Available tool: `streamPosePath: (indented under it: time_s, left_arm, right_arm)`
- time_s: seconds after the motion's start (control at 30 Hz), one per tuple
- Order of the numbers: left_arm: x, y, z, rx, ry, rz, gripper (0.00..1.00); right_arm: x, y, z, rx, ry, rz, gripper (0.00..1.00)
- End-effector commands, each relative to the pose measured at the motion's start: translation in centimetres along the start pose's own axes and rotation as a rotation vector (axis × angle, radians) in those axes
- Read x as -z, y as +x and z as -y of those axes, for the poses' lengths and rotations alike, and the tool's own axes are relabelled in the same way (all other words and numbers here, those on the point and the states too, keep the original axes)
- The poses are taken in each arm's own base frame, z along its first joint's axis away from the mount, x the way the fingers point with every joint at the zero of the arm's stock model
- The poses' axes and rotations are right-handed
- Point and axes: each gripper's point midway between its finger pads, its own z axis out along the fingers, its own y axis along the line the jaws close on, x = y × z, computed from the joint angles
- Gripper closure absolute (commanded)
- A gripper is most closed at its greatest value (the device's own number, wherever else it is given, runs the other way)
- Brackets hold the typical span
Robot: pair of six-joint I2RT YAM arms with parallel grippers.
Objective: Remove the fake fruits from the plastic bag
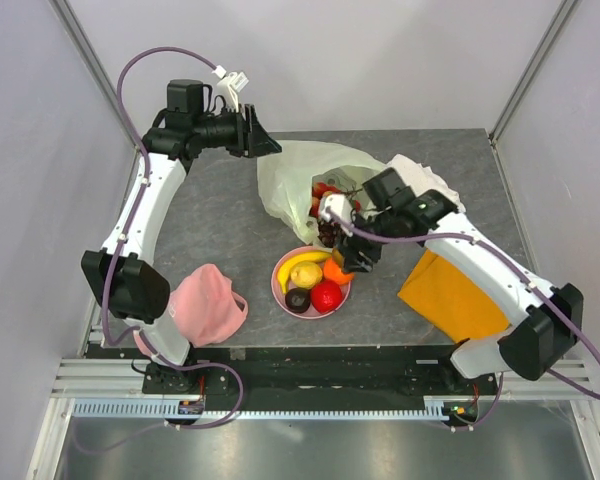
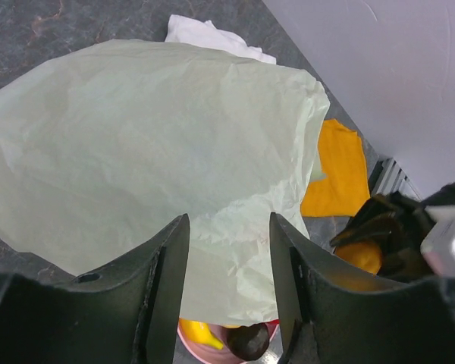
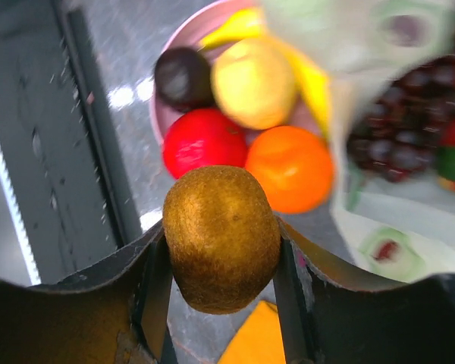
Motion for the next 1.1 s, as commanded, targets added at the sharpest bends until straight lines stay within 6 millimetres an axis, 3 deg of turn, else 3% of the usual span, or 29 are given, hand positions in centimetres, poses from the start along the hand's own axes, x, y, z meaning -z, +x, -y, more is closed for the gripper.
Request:
streamPosePath:
  time_s: [0.0, 0.2, 0.5, 0.57, 0.6, 0.63, 0.67, 0.83, 1.0, 1.07]
  left_arm:
    - [1.6, -0.6, 0.9, -0.063, -0.026, 0.025, 0.46]
    - [2.6, 0.1, 1.7, -0.078, -0.035, 0.027, 0.46]
    - [4.1, 1.1, 2.4, -0.112, -0.065, 0.035, 0.45]
    - [4.4, 1.1, 2.6, -0.121, -0.070, 0.040, 0.45]
    - [4.4, 1.3, 2.6, -0.120, -0.071, 0.038, 0.45]
    - [4.5, 1.3, 2.7, -0.123, -0.071, 0.039, 0.45]
    - [4.5, 1.3, 2.6, -0.123, -0.073, 0.039, 0.44]
    - [4.3, 1.3, 2.3, -0.109, -0.079, 0.035, 0.43]
    - [4.3, 1.8, 1.9, -0.084, -0.096, 0.021, 0.36]
    - [4.5, 2.4, 1.9, -0.090, -0.101, 0.007, 0.33]
  right_arm:
    - [-3.0, 1.7, -1.8, 0.111, -0.109, -0.097, 0.43]
    - [-7.4, 1.6, -0.2, 0.107, -0.141, -0.160, 0.42]
    - [-9.8, 2.3, 0.9, 0.091, -0.150, -0.213, 0.38]
    - [-9.9, 2.8, 0.6, 0.092, -0.163, -0.232, 0.32]
    - [-10.0, 3.1, 0.5, 0.089, -0.168, -0.245, 0.12]
    - [-10.0, 3.1, 0.4, 0.089, -0.167, -0.247, 0.02]
    - [-10.0, 3.0, 0.4, 0.086, -0.167, -0.247, 0.02]
    - [-7.9, 0.7, 0.8, 0.097, -0.107, -0.206, 0.02]
    - [-2.2, -3.4, 1.2, 0.132, 0.015, -0.120, 0.02]
    - [0.6, -5.0, 2.7, 0.052, 0.088, -0.035, 0.02]
